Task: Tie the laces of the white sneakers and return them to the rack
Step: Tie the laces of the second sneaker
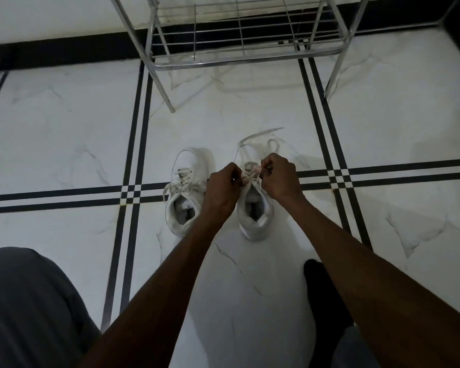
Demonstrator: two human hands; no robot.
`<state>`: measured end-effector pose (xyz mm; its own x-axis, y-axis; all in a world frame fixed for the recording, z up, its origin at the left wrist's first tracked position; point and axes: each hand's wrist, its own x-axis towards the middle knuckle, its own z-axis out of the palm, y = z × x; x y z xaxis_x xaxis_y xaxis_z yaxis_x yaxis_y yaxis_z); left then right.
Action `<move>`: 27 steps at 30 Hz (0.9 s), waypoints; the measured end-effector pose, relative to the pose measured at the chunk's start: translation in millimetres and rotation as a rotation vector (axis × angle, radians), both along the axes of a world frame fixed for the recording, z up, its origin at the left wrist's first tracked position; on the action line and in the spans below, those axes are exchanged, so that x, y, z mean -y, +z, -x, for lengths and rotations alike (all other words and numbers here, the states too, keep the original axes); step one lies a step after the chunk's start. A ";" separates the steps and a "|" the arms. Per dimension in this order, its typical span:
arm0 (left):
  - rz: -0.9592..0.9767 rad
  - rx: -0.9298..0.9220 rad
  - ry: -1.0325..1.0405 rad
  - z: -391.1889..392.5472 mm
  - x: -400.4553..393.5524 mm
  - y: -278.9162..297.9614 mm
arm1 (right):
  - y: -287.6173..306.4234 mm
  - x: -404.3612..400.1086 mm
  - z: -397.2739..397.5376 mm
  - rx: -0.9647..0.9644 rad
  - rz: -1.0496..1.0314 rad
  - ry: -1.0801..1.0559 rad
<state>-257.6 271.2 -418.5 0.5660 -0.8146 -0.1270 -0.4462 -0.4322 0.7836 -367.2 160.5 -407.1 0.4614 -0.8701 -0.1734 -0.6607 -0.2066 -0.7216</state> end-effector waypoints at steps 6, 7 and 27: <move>0.017 0.145 -0.067 4.1 0.3 -1.0 | 3.6 -11.7 -0.2 -0.095 0.129 0.052; 0.020 0.165 -0.071 3.2 0.4 -0.3 | 3.1 -11.5 0.6 -0.098 0.121 0.044; 0.263 -0.246 -0.075 -36.2 12.8 57.1 | 47.5 9.2 -6.3 0.140 -0.426 0.415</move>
